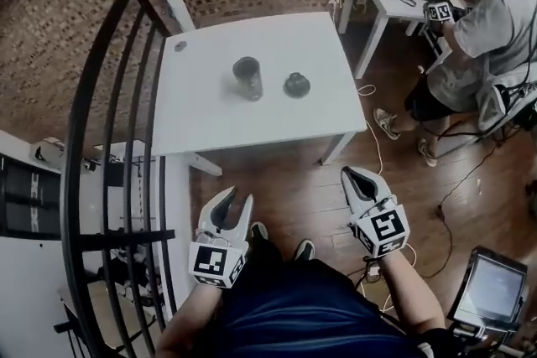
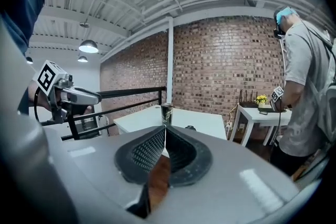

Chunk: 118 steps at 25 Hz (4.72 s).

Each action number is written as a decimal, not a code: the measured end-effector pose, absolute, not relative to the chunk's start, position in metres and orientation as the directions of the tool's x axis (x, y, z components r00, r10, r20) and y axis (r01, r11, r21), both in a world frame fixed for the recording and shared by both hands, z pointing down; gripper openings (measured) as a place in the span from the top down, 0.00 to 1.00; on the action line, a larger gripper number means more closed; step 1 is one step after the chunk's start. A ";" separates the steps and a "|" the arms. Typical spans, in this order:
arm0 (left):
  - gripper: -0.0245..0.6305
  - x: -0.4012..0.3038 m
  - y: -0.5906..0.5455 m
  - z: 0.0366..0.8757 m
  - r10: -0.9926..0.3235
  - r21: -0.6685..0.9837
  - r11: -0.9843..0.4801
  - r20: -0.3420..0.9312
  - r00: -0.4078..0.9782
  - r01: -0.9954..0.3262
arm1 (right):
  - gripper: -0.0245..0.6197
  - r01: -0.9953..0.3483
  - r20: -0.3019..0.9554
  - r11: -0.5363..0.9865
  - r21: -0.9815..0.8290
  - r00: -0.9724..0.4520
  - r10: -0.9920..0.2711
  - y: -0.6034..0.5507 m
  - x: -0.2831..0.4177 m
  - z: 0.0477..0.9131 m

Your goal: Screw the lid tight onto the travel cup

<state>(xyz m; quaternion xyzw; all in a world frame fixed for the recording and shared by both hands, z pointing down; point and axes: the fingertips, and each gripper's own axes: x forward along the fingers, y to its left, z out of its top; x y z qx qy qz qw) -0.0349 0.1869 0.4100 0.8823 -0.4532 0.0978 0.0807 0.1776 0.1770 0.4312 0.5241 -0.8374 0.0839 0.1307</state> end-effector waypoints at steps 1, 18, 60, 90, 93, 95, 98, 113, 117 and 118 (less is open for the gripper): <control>0.76 -0.041 0.176 0.416 -0.787 0.061 -0.565 0.259 0.559 -0.823 | 0.94 -0.903 0.327 0.428 -0.017 -0.410 -0.852 0.168 0.180 0.438; 0.59 -0.088 -0.093 0.509 -0.552 0.148 -0.743 0.416 0.723 -0.652 | 0.64 -0.933 0.691 0.355 0.058 -0.219 -0.689 -0.094 0.151 0.555; 0.56 -0.059 -0.128 0.534 -0.509 0.156 -0.770 0.434 0.743 -0.618 | 0.44 -0.811 0.861 0.563 -0.162 -0.395 -0.322 -0.161 0.154 0.644; 0.38 0.008 -0.149 0.573 -0.478 0.013 -0.831 0.495 0.725 -0.557 | 0.44 -0.575 0.842 0.809 -0.124 -0.493 -0.221 -0.159 -0.019 0.496; 0.38 0.005 -0.146 0.569 -0.482 0.043 -0.825 0.468 0.741 -0.564 | 0.44 -0.576 0.840 0.810 -0.112 -0.490 -0.232 -0.158 -0.021 0.495; 0.36 0.001 -0.144 0.569 -0.401 -0.002 -0.892 0.461 0.792 -0.451 | 0.44 -0.536 0.838 0.838 -0.103 -0.500 -0.217 -0.156 -0.021 0.495; 0.33 0.004 -0.144 0.574 -0.214 -0.055 -0.975 0.511 0.832 -0.217 | 0.44 -0.404 0.820 0.911 -0.086 -0.547 -0.165 -0.152 -0.031 0.492; 0.34 0.015 -0.145 0.567 -0.449 0.001 -0.866 0.436 0.780 -0.499 | 0.44 -0.551 0.795 0.832 -0.067 -0.533 -0.289 -0.150 -0.022 0.495; 0.29 0.006 -0.135 0.563 -0.265 -0.079 -0.963 0.475 0.839 -0.259 | 0.44 -0.415 0.790 0.907 -0.072 -0.579 -0.202 -0.147 -0.028 0.493; 0.29 0.005 -0.135 0.566 -0.223 -0.100 -0.975 0.497 0.839 -0.199 | 0.44 -0.371 0.784 0.926 -0.073 -0.595 -0.177 -0.147 -0.030 0.493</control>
